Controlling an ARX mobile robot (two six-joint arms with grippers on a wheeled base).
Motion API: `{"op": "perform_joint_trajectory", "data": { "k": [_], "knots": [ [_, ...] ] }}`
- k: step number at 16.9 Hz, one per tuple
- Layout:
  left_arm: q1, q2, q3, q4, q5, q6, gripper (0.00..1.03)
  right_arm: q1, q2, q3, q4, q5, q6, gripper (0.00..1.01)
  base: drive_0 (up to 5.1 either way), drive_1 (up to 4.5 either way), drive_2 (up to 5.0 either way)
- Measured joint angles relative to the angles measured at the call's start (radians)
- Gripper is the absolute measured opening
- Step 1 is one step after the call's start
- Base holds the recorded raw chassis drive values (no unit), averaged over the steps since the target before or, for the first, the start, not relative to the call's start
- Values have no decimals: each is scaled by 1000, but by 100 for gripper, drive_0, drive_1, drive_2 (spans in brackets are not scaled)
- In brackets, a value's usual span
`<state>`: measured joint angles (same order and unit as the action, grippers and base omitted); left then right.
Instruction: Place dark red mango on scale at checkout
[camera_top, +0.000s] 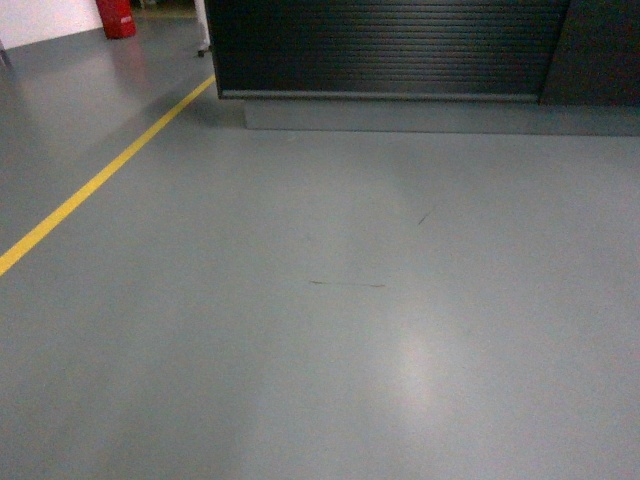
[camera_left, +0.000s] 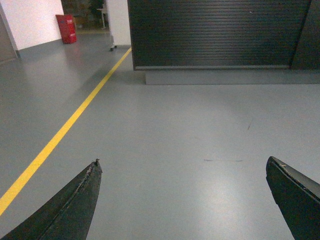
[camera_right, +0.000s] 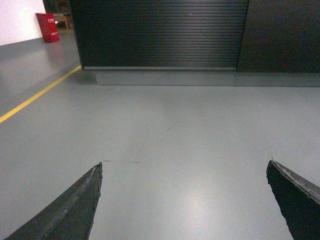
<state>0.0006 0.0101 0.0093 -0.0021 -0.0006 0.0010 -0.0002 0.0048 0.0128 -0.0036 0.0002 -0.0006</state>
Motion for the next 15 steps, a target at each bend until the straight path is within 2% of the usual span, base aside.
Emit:
{"op": "perform_joint_trajectory", "data": {
  "k": [15],
  "knots": [
    [0,0,0,0,0,0,98,0,0,0,0,0,0,98,0,0,0]
  ]
}}
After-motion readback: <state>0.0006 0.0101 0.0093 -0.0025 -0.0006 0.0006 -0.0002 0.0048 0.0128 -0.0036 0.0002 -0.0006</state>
